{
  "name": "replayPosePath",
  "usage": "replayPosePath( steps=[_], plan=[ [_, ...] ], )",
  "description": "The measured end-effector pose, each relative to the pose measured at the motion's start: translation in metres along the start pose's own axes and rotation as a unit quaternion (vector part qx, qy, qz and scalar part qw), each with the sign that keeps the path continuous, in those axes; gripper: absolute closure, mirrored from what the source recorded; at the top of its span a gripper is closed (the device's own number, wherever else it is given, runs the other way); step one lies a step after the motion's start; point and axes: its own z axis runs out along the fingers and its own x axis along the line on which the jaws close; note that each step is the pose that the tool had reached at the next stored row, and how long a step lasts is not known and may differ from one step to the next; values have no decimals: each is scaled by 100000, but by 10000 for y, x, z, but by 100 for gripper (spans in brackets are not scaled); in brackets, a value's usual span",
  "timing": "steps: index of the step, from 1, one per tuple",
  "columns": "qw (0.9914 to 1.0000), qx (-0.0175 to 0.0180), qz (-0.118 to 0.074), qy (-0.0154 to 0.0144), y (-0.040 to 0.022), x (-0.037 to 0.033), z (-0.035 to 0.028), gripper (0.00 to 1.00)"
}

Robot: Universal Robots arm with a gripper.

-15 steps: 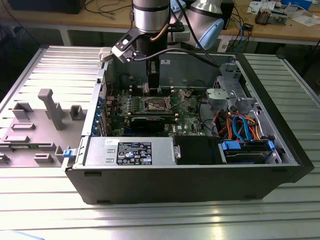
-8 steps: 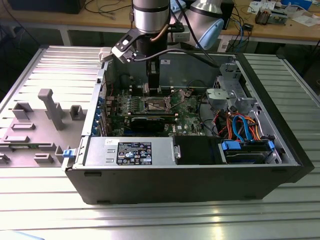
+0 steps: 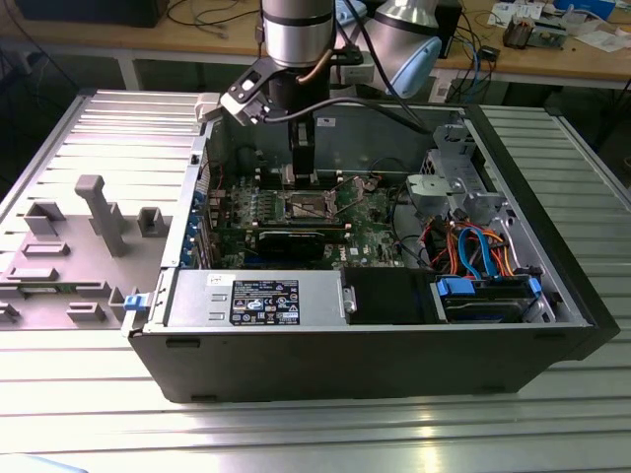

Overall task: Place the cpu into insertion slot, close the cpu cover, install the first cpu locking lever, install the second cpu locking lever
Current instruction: 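Place the cpu into insertion slot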

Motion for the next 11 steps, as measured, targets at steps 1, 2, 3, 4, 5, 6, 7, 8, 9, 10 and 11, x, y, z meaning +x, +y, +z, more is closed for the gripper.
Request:
replayPosePath(
  steps=[1, 2, 3, 4, 5, 6, 7, 8, 9, 10, 11],
  plan=[
    [100000, 0, -26, 2, 0, 0, 2, 45],
    [100000, -5, -52, 2, 0, 0, 3, 45],
    [100000, -6, -79, 5, 0, 1, 5, 45],
    [100000, -7, -102, 7, 0, 1, 7, 45],
    [100000, -7, -134, 9, -1, 1, 9, 45],
    [100000, -8, -155, 6, -1, 1, 10, 45],
    [100000, -12, -189, 12, -1, 2, 13, 45],
    [100000, -12, -214, 13, -1, 2, 14, 45],
    [100000, -13, -251, 14, -1, 3, 17, 45],
    [100000, -16, -292, 18, -1, 4, 20, 45],
    [99999, -16, -321, 19, -1, 5, 22, 45]
  ],
)
